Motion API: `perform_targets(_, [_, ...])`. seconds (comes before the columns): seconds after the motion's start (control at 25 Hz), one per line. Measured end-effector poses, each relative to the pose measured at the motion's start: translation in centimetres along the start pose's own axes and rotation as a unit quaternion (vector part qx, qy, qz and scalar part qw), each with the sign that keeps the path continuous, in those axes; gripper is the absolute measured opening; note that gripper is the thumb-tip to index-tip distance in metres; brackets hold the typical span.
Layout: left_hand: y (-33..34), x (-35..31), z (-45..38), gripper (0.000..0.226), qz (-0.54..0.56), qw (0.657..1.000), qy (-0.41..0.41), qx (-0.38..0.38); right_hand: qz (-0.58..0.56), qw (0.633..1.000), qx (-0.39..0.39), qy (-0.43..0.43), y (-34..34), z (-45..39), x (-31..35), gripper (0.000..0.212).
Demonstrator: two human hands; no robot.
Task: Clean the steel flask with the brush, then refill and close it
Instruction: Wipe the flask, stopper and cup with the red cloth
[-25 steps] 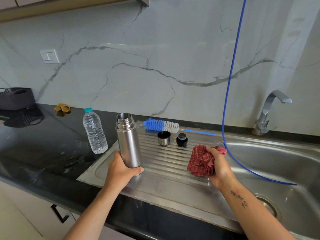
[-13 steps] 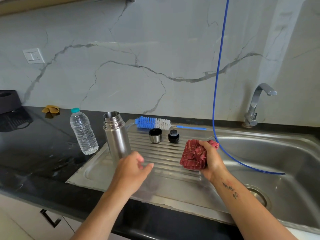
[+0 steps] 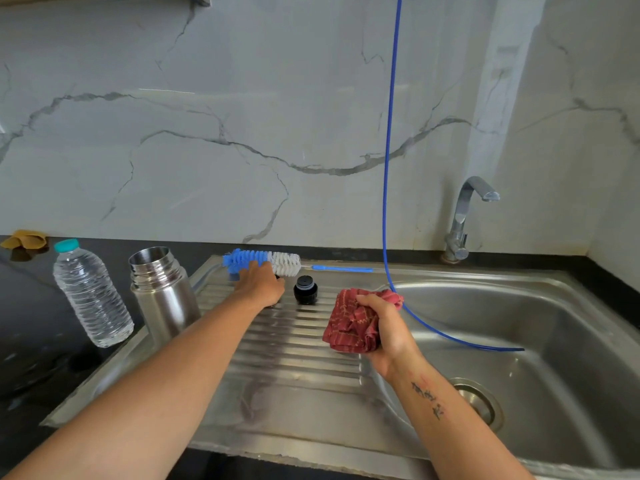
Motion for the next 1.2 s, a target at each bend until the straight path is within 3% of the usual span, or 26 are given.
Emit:
perform_targets(0.08, [0.5,0.1,-0.7,0.022,0.017,1.000,0.000,0.006,0.001,1.000,-0.001,0.000,0.1,0.2,0.0,0.031])
perform_targets(0.28, [0.2,0.3,-0.6,0.026,0.026,0.999,-0.022,-0.014,0.011,1.000,-0.010,0.001,0.1,0.9,0.2,0.025])
perform_targets(0.4, [-1.9,0.3,0.2,0.022,0.073,0.992,-0.047,-0.088,0.008,1.000,-0.023,-0.006,0.1,1.0,0.2,0.028])
perform_targets(0.52, [-5.3,-2.2,3.2,0.029,0.169,0.958,-0.008,-0.233,0.005,0.996,-0.054,-0.072,-0.2,1.2,1.3,0.025])
perform_targets(0.64, [-5.2,-5.8,6.2,0.020,0.390,0.886,0.029,-0.248,0.000,0.977,-0.084,-0.195,-0.2,2.8,3.1,0.015])
perform_targets(0.72, [-2.8,-7.8,7.0,0.021,0.560,0.806,0.004,-0.190,0.052,0.946,-0.110,-0.300,0.3,4.5,4.3,0.020])
perform_targets(0.8, [-0.3,-9.6,7.4,0.024,0.636,0.760,-0.016,-0.132,0.132,0.895,-0.116,-0.411,1.0,6.1,4.8,0.029])
perform_targets(0.88, [1.1,-11.4,8.1,0.022,0.665,0.742,-0.008,-0.089,0.248,0.828,-0.111,-0.491,2.1,6.3,4.4,0.043])
perform_targets(0.96, [1.6,-12.7,8.7,0.020,0.671,0.739,0.015,-0.059,0.369,0.760,-0.132,-0.519,3.1,5.9,3.5,0.051])
perform_targets(1.0, [1.5,-13.1,8.9,0.020,0.667,0.742,0.037,-0.053,0.388,0.745,-0.144,-0.522,3.2,5.9,3.7,0.051])
perform_targets(1.08, [0.8,-13.6,9.3,0.015,0.653,0.748,0.101,-0.055,0.360,0.770,-0.156,-0.502,2.8,6.2,4.9,0.039])
perform_targets(1.2, [0.4,-13.8,10.0,0.019,0.582,0.789,0.179,-0.087,0.310,0.855,-0.158,-0.384,1.5,5.2,6.0,0.034])
Point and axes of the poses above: each hand's wrist, its own z-axis away from the middle knuckle, its own y-axis out of the palm, x = y × z, the point moved 7 cm from there along -z, towards the middle knuckle, and after that the axes turned 15 degrees about y, right-handed, at the moved point
